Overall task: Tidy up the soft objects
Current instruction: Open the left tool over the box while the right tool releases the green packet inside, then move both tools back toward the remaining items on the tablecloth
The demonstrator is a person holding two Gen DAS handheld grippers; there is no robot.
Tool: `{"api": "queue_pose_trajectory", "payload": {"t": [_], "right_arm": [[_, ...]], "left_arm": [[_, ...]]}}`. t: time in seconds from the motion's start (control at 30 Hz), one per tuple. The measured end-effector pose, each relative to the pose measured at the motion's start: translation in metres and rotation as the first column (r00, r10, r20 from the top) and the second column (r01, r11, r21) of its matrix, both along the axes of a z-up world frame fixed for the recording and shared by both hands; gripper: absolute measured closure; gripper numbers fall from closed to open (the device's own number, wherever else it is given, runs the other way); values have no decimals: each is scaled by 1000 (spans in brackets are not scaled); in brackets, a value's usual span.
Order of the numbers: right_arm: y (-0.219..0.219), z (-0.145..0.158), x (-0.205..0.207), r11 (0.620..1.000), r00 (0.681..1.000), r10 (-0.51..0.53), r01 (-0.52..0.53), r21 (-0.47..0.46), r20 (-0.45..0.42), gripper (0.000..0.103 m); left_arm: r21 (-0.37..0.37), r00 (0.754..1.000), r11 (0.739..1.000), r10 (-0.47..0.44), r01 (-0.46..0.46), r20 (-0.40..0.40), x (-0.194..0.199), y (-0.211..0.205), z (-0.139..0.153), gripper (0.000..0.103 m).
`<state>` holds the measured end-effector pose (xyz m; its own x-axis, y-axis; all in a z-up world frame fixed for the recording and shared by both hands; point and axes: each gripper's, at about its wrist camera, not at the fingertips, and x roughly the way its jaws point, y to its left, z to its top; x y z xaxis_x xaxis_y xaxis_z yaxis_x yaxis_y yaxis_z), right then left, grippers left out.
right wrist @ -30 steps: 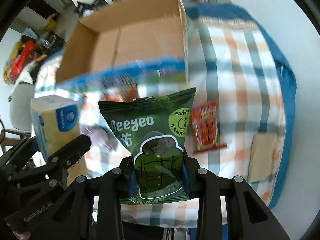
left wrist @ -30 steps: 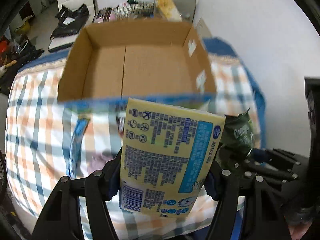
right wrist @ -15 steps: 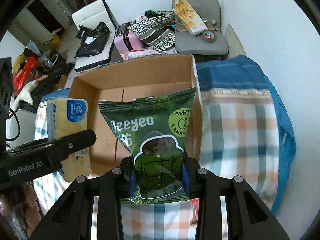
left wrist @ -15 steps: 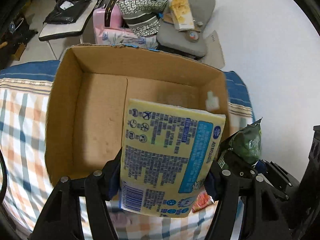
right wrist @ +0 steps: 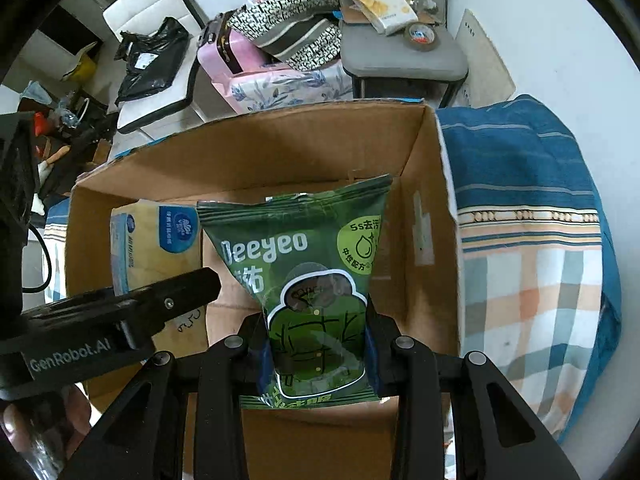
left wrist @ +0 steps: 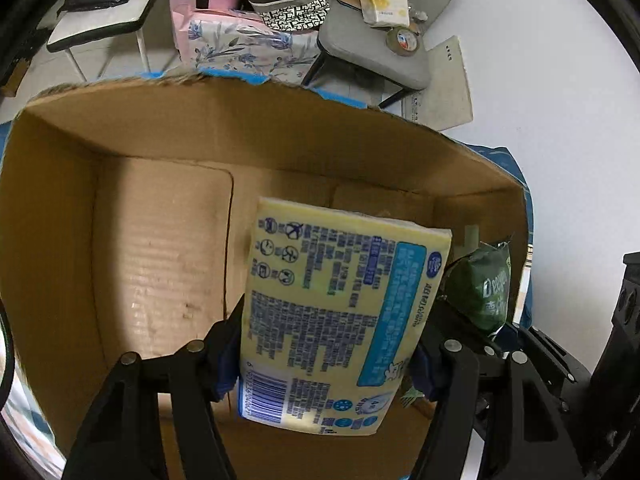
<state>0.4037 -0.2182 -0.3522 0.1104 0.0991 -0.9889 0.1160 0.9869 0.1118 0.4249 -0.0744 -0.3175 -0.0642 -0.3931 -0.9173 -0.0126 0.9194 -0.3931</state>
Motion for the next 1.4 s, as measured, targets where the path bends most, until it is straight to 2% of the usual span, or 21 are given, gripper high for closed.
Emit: {"api": "queue_pose_trajectory", "payload": {"t": [0.3, 0.37, 0.43, 0.57, 0.63, 0.67, 0.73, 0.77, 1.03, 1.4], "right_arm": [[13, -12, 22, 999, 999, 29, -30, -34, -41, 61], [16, -14, 25, 998, 998, 37, -39, -42, -51, 44], [17, -13, 25, 998, 998, 39, -42, -48, -47, 43], [17, -10, 21, 998, 998, 40, -42, -53, -48, 35], [18, -8, 17, 998, 998, 35, -37, -49, -43, 28], [17, -6, 12, 998, 999, 33, -35, -52, -41, 25], [18, -3, 3, 998, 999, 34, -36, -51, -29, 8], [19, -2, -3, 998, 999, 35, -36, -55, -22, 3], [23, 14, -45, 996, 999, 50, -49, -69, 6, 2], [26, 89, -112, 996, 986, 57, -44, -83, 157, 2]], "left_arm": [[63, 1000, 998, -22, 22, -4, 7, -11, 0, 38], [77, 1000, 997, -19, 19, -4, 6, -10, 2, 38], [74, 1000, 997, -23, 23, -2, 4, -10, 4, 37], [126, 999, 992, -30, 26, 28, -6, -5, 14, 19], [145, 999, 989, -27, 20, 48, -11, -1, 19, 17], [161, 998, 987, -31, 22, 57, -14, 1, 22, 13], [195, 995, 981, -41, 23, 88, -22, 4, 29, 10], [212, 993, 977, -45, 22, 105, -26, 4, 33, 10], [293, 970, 956, -66, -6, 235, -63, 14, 68, 10], [296, 928, 952, -37, -80, 370, -125, 24, 132, 10]]}}
